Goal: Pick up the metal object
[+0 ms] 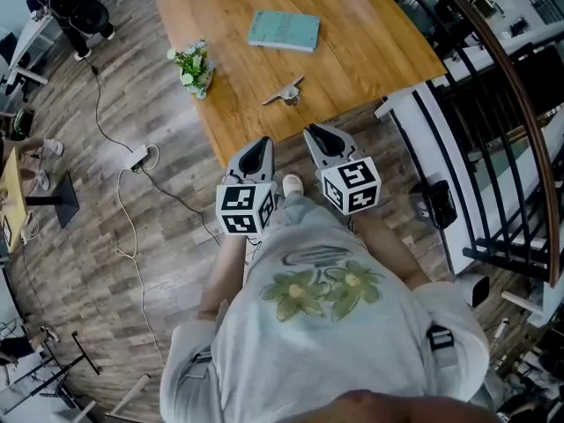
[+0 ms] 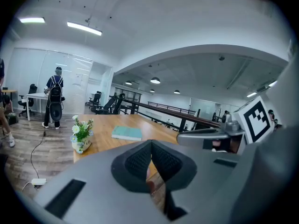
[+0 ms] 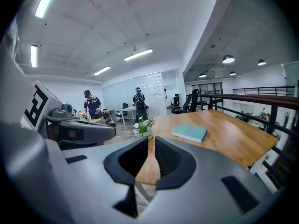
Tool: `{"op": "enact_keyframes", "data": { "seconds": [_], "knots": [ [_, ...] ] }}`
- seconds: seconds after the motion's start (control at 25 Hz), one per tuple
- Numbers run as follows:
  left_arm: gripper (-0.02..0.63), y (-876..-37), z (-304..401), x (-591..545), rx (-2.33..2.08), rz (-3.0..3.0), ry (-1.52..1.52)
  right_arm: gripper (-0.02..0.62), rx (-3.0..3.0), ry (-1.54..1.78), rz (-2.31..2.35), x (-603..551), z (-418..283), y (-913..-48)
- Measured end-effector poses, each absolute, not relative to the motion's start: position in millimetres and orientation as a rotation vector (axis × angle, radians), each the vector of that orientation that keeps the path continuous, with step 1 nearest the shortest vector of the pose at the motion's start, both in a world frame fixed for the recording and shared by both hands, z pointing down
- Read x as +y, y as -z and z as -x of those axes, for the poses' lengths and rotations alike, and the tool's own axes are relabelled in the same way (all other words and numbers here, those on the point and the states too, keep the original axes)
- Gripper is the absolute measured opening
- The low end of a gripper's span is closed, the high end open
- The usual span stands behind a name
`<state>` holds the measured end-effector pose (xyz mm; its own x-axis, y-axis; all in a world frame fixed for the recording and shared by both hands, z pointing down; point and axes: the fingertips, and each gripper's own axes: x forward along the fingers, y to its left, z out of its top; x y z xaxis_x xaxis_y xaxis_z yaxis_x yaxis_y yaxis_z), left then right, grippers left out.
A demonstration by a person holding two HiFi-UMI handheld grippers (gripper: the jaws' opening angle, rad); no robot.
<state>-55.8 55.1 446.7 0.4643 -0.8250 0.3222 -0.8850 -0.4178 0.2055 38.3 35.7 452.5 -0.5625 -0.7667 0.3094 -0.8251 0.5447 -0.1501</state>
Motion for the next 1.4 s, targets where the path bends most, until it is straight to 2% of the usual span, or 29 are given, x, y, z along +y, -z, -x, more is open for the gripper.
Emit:
{"op": "enact_keyframes", "data": {
  "seconds": [0.92, 1.4],
  "knots": [
    [0.015, -460.3, 78.3, -66.2, -1.490, -2.294, -0.214, 0.184, -2.482, -0.491, -1.151, -88.3, -15.6, -495.7],
    [0.015, -472.9, 87.2, -93.3, -1.521, -2.244, -0.212, 0.250, -2.381, -0.537, -1.012, -114.8, -8.6, -539.4]
  ]
}}
